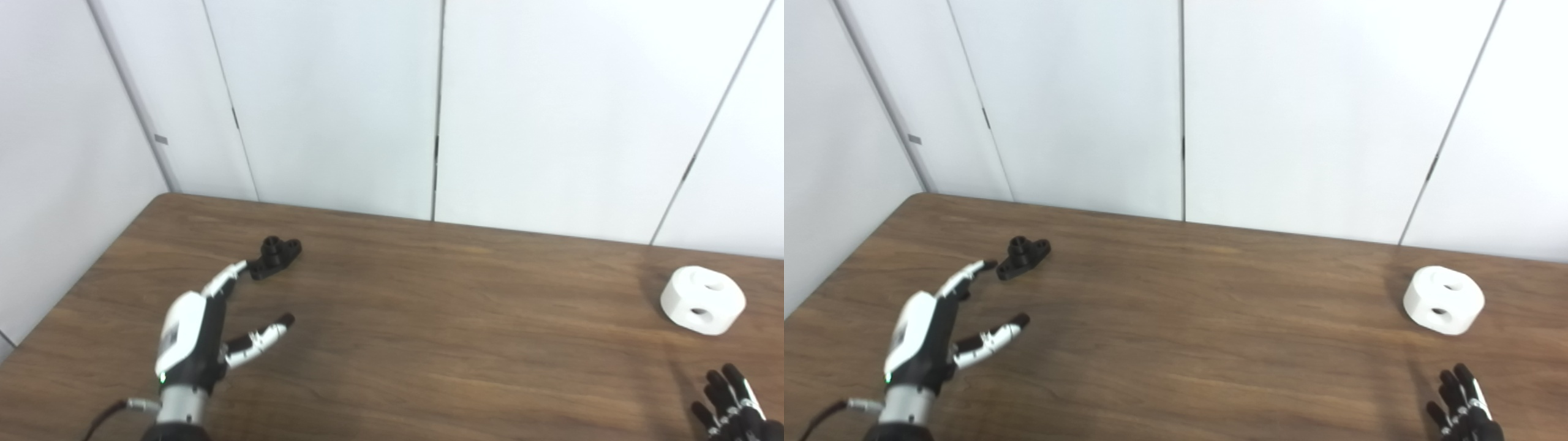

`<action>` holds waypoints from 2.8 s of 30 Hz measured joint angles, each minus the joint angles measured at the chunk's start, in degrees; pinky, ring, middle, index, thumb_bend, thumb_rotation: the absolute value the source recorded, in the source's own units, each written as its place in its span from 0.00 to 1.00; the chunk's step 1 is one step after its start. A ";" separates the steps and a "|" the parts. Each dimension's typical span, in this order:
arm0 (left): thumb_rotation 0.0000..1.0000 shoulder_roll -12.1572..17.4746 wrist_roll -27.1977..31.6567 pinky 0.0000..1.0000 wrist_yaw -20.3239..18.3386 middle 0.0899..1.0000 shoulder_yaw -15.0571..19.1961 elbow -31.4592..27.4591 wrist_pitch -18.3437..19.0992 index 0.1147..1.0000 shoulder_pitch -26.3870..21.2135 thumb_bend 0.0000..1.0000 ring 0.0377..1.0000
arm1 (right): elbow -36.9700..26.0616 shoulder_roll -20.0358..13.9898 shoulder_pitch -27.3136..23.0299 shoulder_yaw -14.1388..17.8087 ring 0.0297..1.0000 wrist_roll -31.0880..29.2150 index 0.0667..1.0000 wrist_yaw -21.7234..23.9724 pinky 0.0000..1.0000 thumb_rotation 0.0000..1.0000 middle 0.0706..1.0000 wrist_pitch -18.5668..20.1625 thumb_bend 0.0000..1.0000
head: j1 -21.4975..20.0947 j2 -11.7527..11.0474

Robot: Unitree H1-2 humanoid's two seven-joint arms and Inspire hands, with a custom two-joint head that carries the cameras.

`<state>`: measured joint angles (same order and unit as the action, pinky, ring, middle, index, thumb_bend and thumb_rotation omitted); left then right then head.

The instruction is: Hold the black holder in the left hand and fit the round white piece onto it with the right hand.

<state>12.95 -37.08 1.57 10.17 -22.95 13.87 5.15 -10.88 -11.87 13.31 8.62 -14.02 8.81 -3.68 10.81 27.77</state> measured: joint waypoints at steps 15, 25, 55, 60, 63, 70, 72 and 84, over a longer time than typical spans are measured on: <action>0.34 5.83 -6.19 0.90 1.62 0.89 -0.43 14.90 5.69 0.78 -9.26 0.79 0.92 | -0.42 0.09 0.34 -0.02 1.00 -0.04 1.00 -0.03 1.00 1.00 0.97 0.94 0.62 | 0.00 0.79; 0.39 8.59 -6.22 0.96 4.83 0.86 -4.01 26.30 5.78 0.74 -15.29 0.82 0.91 | -0.64 0.12 0.48 -0.04 1.00 -1.13 1.00 0.03 1.00 1.00 0.98 1.13 0.62 | -0.26 1.32; 0.37 10.96 -0.64 0.95 5.30 0.88 -9.62 42.50 8.76 0.69 -26.29 0.83 0.94 | -1.64 0.87 1.35 -0.28 0.99 -0.53 1.00 -0.55 1.00 1.00 0.97 1.39 0.61 | -1.23 1.93; 0.34 10.96 -0.30 0.96 6.72 0.87 -10.28 43.31 8.34 0.67 -26.64 0.82 0.94 | -1.94 1.02 1.56 -0.36 1.00 -0.46 1.00 -0.64 1.00 1.00 0.97 1.42 0.61 | -1.14 2.02; 0.33 10.97 -0.26 0.96 7.15 0.87 -10.63 43.81 8.16 0.66 -26.83 0.82 0.94 | -2.11 1.11 1.68 -0.46 0.99 -0.42 1.00 -0.66 1.00 1.00 0.97 1.45 0.61 | -1.14 2.20; 0.27 10.97 1.08 0.96 7.89 0.87 -10.83 43.86 7.49 0.57 -26.84 0.82 0.94 | -2.31 1.11 1.83 -0.60 1.00 -0.29 1.00 -0.66 1.00 1.00 0.97 1.46 0.62 | -1.23 2.37; 0.27 10.98 1.16 0.96 8.44 0.86 -11.08 43.86 7.36 0.56 -26.84 0.82 0.94 | -2.37 1.13 1.86 -0.59 1.00 -0.35 1.00 -0.66 1.00 1.00 0.97 1.52 0.62 | -1.23 2.37; 0.07 11.56 1.10 0.98 10.45 0.77 -12.55 44.17 5.78 0.42 -26.84 0.53 0.91 | -2.67 1.18 1.95 -0.58 1.00 -0.40 1.00 -0.72 1.00 1.00 0.97 2.03 0.63 | -1.23 2.90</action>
<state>24.51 -35.99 12.01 -2.38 21.22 19.65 -21.68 -13.55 -10.69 15.26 8.04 -14.42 8.09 -1.65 9.58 30.67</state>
